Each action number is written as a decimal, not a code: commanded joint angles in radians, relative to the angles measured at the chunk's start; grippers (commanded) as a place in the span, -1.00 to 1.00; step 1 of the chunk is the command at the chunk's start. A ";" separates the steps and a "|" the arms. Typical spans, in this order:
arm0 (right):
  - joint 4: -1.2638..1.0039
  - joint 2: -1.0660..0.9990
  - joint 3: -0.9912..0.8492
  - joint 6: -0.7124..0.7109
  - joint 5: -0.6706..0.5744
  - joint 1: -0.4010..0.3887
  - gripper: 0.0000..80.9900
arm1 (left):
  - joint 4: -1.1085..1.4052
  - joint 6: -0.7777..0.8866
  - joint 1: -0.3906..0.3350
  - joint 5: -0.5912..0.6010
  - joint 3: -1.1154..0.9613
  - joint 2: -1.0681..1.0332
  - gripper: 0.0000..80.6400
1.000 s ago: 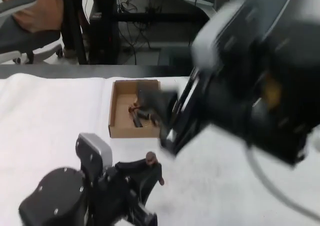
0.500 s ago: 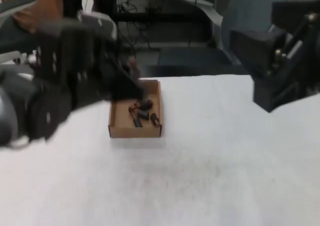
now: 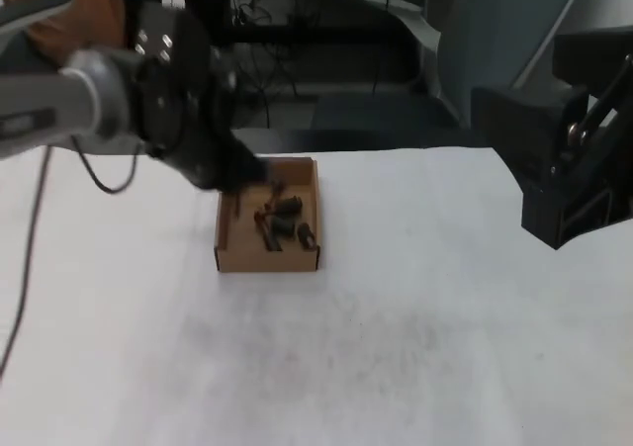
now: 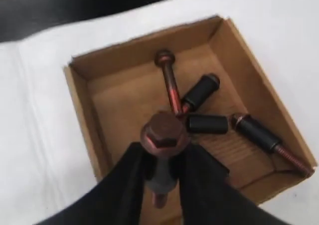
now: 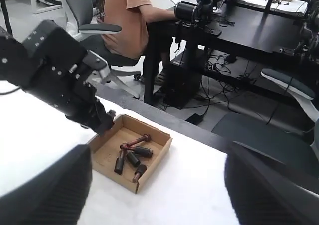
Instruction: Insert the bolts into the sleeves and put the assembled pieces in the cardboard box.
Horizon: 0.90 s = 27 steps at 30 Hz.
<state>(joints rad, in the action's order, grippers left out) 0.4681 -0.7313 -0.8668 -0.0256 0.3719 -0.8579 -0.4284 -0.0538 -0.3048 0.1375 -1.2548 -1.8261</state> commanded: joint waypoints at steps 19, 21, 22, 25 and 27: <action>0.077 0.009 -0.005 0.105 -0.078 0.005 0.73 | -0.117 0.045 -0.071 0.029 -0.060 0.151 0.69; 0.088 0.025 -0.005 0.113 -0.073 0.005 0.72 | -0.147 0.009 -0.071 0.029 -0.051 0.269 0.56; 0.104 0.041 -0.005 0.118 -0.060 0.003 0.62 | -0.160 -0.016 -0.071 0.029 -0.046 0.319 0.48; 0.195 0.108 -0.005 0.138 -0.030 0.001 0.08 | -0.168 -0.070 -0.071 0.027 0.005 0.518 -0.05; 0.258 0.160 -0.005 0.138 -0.004 0.001 -0.44 | -0.166 -0.091 -0.071 0.026 0.056 0.663 -0.74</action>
<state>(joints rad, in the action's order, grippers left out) 0.6603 -0.6302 -0.8668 0.1004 0.3365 -0.8579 -0.5765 -0.1109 -0.3722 0.1592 -1.2465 -1.2963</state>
